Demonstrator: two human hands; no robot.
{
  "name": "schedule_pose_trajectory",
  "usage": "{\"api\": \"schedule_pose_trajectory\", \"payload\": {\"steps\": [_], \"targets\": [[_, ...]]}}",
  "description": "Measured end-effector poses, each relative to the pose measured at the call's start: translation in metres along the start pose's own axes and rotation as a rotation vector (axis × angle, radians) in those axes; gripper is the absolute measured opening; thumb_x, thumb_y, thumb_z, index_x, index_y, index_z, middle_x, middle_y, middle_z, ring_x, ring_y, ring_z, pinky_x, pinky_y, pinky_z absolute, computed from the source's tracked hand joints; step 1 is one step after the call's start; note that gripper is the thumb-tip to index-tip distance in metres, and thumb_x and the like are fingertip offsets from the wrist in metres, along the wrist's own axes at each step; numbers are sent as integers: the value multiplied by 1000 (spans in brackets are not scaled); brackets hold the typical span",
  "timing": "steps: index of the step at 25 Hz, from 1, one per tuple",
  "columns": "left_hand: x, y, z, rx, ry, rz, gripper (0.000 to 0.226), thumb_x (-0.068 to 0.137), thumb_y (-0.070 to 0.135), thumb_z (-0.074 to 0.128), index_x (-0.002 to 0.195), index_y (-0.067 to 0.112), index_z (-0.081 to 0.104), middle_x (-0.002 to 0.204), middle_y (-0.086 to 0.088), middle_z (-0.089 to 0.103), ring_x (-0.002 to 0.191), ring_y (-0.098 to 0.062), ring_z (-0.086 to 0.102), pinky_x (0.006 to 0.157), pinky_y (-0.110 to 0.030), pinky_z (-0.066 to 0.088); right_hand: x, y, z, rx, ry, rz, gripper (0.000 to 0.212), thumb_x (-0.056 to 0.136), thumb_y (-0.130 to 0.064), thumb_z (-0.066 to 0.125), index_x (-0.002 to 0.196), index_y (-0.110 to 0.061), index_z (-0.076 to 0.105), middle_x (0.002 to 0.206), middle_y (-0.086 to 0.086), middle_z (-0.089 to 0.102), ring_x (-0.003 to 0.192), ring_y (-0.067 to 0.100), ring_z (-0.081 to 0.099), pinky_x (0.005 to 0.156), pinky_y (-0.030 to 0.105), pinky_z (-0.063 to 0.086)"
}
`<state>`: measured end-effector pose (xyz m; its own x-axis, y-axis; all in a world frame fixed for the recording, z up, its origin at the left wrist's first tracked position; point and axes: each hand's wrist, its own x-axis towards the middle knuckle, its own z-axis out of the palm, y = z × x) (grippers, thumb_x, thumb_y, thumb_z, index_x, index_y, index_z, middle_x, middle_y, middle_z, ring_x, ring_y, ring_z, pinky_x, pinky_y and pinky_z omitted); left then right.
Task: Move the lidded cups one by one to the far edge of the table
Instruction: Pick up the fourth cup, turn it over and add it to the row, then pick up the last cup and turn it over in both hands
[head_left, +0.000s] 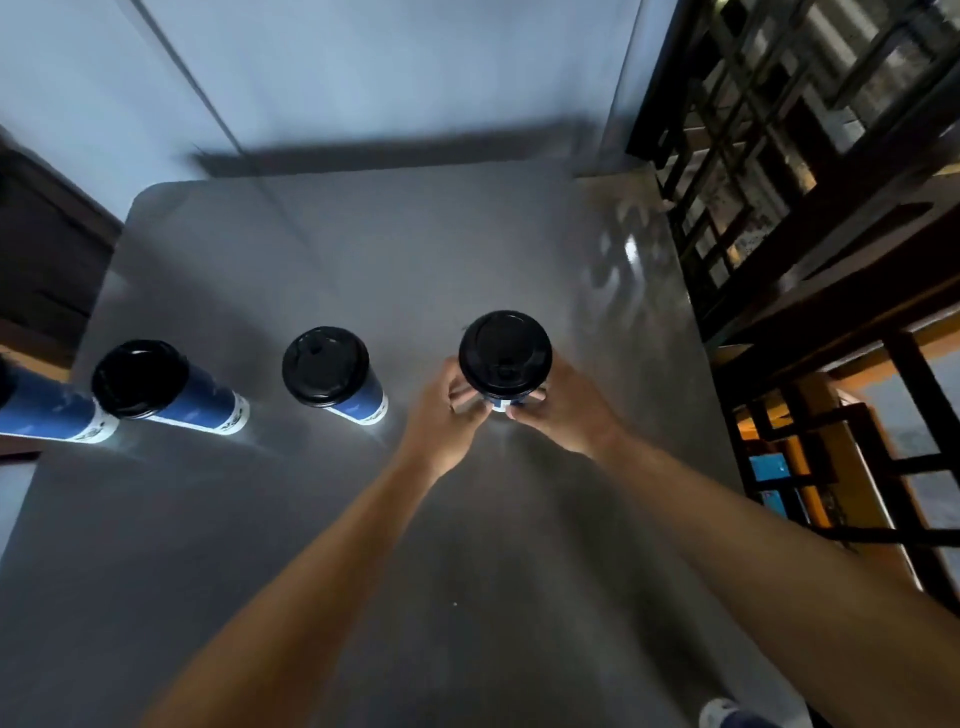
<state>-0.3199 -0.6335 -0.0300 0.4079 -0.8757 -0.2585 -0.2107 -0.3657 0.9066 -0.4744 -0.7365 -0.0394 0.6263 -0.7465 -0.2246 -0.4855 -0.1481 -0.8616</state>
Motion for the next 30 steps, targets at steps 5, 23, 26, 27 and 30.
{"api": "schedule_pose_trajectory", "payload": {"steps": [5,23,26,27,30], "targets": [[17,-14,8,-24,-24,-57,50,88,-6,66,132,15,56,124,-2,70,118,-6,65,102,-28,51,14,12,10,-54,25,15,73,76,-9,83,141,-16,51,107,-16,64,91,-6,61,76,-3,41],[-64,-23,0,169,-68,-339,80,91,20,60,159,17,19,118,11,57,118,-17,53,95,-33,45,-61,-3,-23,-183,-52,449,87,86,-19,74,158,-13,25,154,12,45,131,28,53,97,30,46],[-123,-12,13,247,-62,-292,58,90,18,63,145,12,43,127,-1,59,118,-22,57,101,-34,47,-120,-23,-42,-169,49,407,68,88,-18,73,150,-15,45,149,11,51,130,25,54,93,28,47],[-144,-7,22,246,-104,-265,56,91,15,63,144,11,46,137,-8,57,121,-23,57,102,-28,48,-144,-27,-49,-191,100,389,61,88,-20,72,146,-17,50,146,10,55,129,23,56,94,29,49],[-199,6,53,205,-266,-84,48,93,7,60,140,10,52,144,-16,54,101,-11,57,65,5,39,-223,-28,-69,-247,216,359,48,89,-32,68,135,-26,59,136,2,62,122,19,60,83,31,52]]}}
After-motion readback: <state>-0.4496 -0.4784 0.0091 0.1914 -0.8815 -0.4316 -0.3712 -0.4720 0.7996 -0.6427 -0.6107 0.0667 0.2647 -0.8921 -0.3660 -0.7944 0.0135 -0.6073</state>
